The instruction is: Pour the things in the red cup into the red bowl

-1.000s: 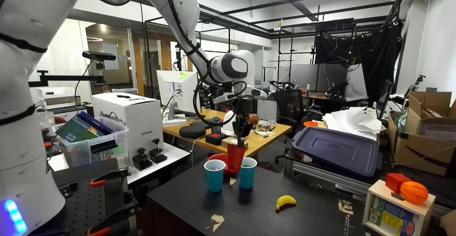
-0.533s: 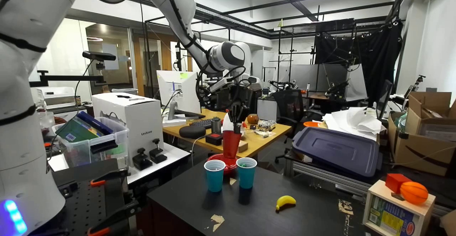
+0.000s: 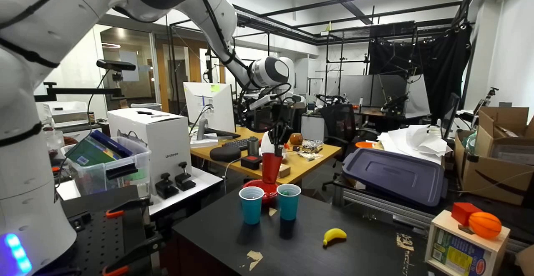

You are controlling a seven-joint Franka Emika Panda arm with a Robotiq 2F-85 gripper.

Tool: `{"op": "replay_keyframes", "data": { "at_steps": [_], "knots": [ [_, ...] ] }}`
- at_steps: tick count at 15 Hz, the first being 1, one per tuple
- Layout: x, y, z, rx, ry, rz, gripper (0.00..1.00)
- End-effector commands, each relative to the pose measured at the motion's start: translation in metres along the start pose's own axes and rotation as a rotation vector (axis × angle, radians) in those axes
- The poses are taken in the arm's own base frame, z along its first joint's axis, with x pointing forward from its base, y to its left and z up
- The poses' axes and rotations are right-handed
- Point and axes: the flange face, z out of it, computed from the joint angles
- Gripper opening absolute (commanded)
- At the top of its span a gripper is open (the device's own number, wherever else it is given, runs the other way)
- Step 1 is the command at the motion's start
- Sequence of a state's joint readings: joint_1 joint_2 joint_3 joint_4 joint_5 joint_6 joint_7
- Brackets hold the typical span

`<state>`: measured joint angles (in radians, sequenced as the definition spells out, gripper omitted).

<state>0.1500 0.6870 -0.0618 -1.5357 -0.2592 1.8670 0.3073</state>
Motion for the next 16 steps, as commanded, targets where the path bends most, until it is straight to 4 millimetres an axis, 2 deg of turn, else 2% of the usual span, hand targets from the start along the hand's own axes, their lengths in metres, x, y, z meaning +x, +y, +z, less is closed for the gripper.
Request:
{"op": "replay_keyframes", "data": {
  "at_steps": [1,6,11,16],
  "knots": [
    [0.019,-0.019,0.001,-0.012,-0.042,-0.045,0.01],
    [0.036,-0.056,0.003,-0.037,-0.073,-0.101,0.01],
    [0.041,-0.094,0.003,-0.076,-0.11,-0.173,0.01],
    [0.046,-0.118,0.007,-0.105,-0.134,-0.223,0.01]
  ]
}}
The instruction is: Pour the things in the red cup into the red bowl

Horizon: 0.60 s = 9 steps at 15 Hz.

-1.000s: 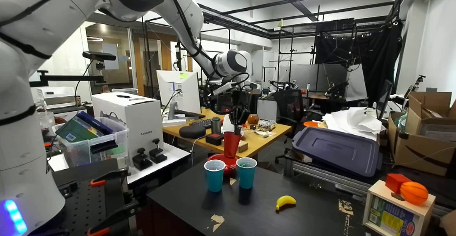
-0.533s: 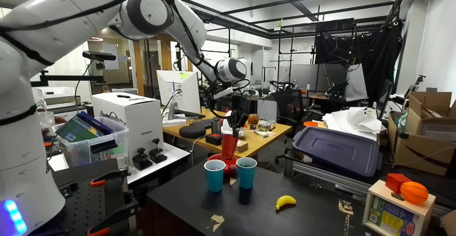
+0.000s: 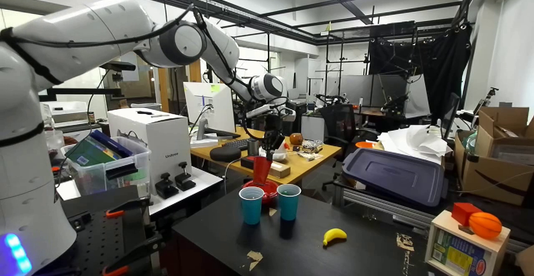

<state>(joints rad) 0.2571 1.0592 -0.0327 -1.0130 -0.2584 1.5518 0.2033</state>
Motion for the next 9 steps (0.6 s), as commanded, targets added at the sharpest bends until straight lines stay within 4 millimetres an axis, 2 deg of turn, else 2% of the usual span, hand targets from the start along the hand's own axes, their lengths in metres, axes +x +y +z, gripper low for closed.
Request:
{"op": "replay_keyframes", "data": {
  "at_steps": [1,9],
  "knots": [
    [0.008,-0.008,-0.006,-0.025,-0.017,-0.037,0.01],
    [0.017,-0.026,-0.002,-0.066,-0.03,-0.079,0.01]
  ]
}}
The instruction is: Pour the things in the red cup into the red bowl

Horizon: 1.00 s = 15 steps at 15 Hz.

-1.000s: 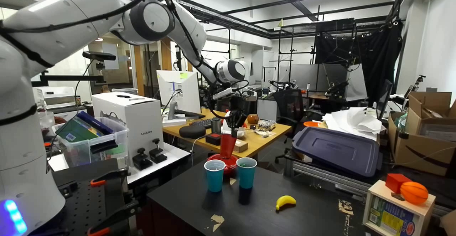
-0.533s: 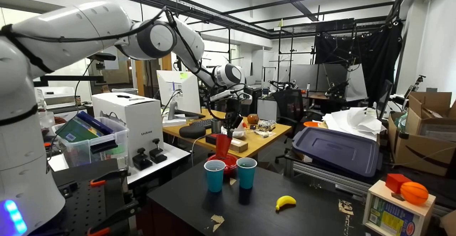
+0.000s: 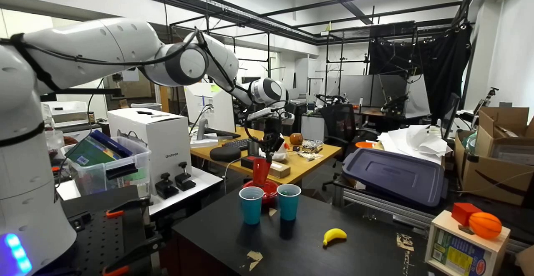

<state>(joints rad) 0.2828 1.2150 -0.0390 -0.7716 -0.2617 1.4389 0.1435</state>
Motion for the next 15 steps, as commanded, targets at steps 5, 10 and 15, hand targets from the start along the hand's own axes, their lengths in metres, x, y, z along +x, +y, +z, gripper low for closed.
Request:
{"op": "replay_keyframes", "data": {
  "at_steps": [5,10,15],
  "knots": [
    [0.005,-0.012,-0.016,-0.051,0.038,-0.005,0.01],
    [0.003,-0.013,-0.036,-0.041,0.094,0.008,0.01],
    [0.003,-0.012,-0.047,-0.005,0.13,0.012,0.01]
  ]
}}
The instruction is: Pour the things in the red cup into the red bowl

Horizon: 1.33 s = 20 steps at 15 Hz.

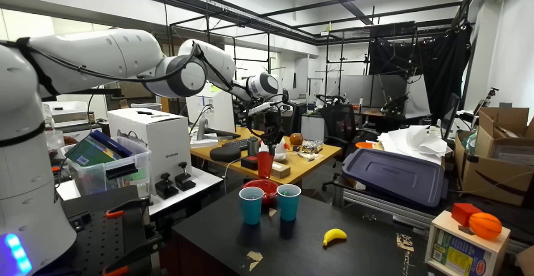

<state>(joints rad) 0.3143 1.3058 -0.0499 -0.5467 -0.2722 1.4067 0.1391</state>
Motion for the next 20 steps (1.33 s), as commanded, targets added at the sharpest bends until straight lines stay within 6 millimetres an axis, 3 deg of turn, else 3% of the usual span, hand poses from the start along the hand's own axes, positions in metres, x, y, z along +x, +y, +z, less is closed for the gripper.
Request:
{"op": "replay_keyframes", "data": {
  "at_steps": [1,20],
  "knots": [
    [0.002,-0.002,-0.007,0.019,0.027,-0.006,0.01],
    [0.042,-0.029,0.017,-0.006,0.288,-0.03,0.01]
  ]
}}
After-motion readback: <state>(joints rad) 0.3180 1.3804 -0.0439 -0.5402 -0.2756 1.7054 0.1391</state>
